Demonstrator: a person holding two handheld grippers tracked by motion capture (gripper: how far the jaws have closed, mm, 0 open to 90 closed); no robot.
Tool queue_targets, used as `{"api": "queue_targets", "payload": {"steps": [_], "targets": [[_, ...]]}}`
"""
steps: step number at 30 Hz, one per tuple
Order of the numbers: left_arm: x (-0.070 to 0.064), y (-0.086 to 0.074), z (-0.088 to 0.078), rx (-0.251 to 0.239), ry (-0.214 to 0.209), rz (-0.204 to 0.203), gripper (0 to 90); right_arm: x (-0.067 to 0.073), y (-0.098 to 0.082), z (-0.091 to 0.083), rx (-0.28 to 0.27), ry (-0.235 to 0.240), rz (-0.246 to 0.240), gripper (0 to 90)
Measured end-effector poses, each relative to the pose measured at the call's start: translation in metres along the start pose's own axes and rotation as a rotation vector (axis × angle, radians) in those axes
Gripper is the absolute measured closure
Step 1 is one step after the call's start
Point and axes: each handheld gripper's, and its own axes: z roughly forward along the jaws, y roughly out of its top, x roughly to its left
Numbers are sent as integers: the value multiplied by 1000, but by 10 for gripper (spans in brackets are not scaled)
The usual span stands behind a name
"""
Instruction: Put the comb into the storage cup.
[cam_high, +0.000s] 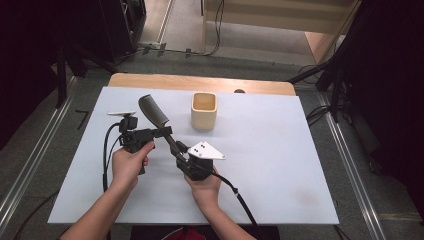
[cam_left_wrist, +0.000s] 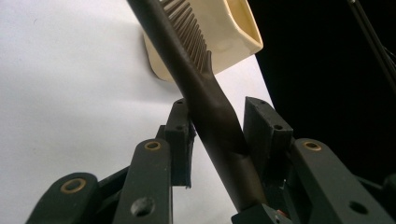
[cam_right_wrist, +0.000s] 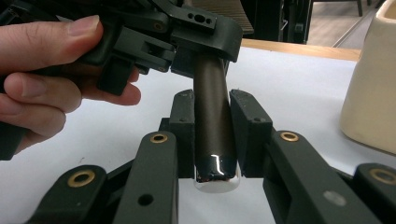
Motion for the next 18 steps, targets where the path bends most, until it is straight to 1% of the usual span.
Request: {"api": "queue_targets", "payload": {"steps": [8, 11, 15, 18], "targets": [[-2, 0, -2, -12, -21, -11, 681, 0, -1, 0, -4, 3, 1, 700], [-1, 0, -3, -15, -33, -15, 697, 0, -2, 1, -2, 2, -9, 699], [-3, 0, -5, -19, -37, -16, 710, 1, -3, 2, -1, 5, -14, 698], [-4, 0, -5, -24, -39, -18, 718, 1, -3, 3, 3, 8, -8, 696]]}}
